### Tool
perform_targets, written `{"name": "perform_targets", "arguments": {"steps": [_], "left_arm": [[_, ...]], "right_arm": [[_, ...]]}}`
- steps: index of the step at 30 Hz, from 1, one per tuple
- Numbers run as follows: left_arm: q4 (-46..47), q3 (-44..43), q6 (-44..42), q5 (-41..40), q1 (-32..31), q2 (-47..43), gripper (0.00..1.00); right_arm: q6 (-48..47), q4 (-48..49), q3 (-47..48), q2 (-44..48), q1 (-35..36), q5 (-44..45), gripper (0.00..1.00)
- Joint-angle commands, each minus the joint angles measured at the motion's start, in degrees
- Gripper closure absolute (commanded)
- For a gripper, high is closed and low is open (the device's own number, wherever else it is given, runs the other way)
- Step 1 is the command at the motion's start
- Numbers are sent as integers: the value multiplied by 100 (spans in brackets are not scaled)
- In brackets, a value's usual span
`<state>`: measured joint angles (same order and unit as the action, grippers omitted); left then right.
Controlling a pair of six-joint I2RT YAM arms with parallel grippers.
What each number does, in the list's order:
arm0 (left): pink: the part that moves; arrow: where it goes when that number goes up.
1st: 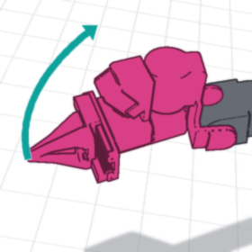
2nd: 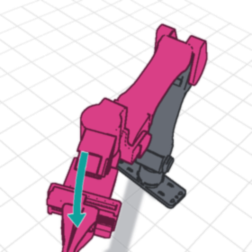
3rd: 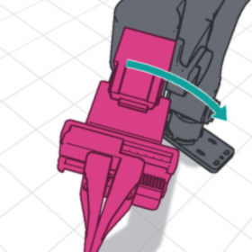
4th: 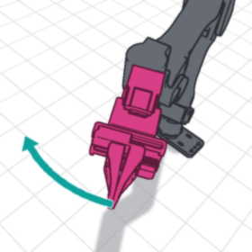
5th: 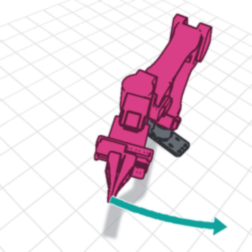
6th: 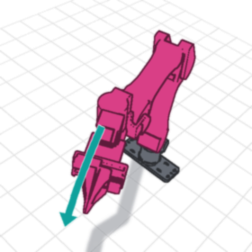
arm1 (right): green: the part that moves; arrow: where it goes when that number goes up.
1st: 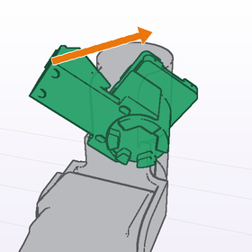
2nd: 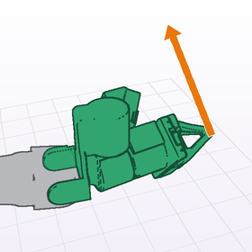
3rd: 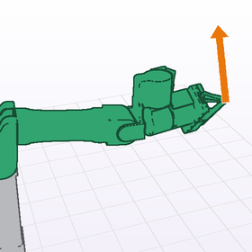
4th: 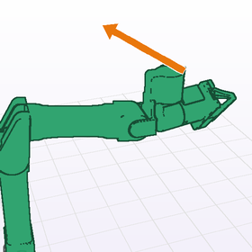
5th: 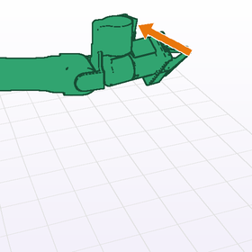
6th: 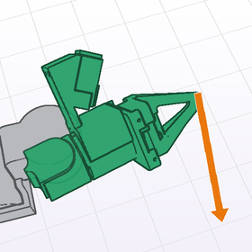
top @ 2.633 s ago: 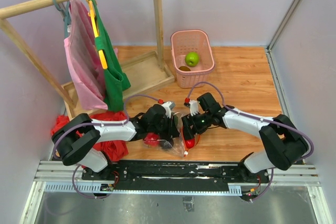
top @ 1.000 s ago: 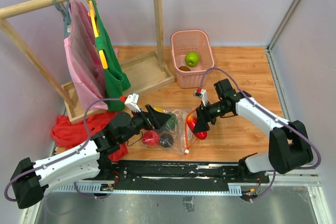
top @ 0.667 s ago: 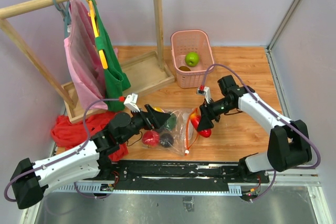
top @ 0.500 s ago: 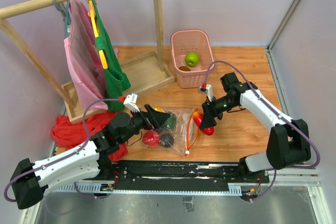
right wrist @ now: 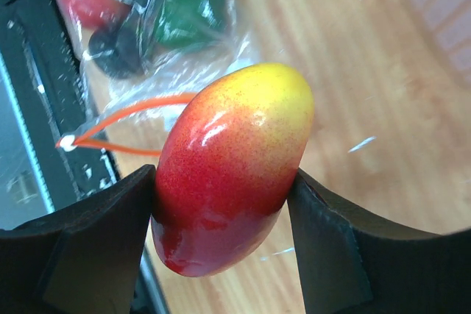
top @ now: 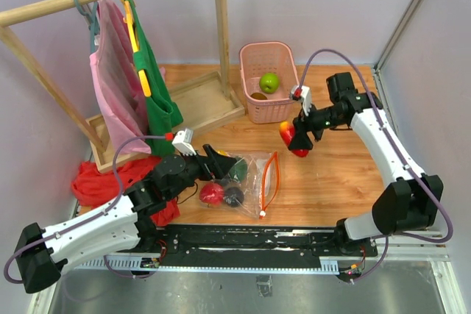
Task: Open the zip-top bag and remove the fake food
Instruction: Pick up the fake fruit from the zipper food storage bag, then place the fake fruit in the bin.
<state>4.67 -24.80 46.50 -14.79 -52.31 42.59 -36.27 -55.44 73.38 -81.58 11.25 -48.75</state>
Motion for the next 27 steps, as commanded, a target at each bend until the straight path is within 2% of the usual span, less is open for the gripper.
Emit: {"name": "perform_targets", "arguments": {"steps": [1,12,21,27], "left_arm": [[-274,-218,-204,-242,-24,-27,3],[-559,-247,-123,-469,-24,-173,3],[-594,-236,7,-425,-27,-227,4],[-590,-245,-6,-428,-24,-207,4]], "right_arm": [[-11,147,916,-246,-202,76,84],[735,840,3027,-1248,-307,50,83],[1393,2327,3217,-1396,-307,182,84],[1711,2889,3437,-1695,-307,507,84]]}}
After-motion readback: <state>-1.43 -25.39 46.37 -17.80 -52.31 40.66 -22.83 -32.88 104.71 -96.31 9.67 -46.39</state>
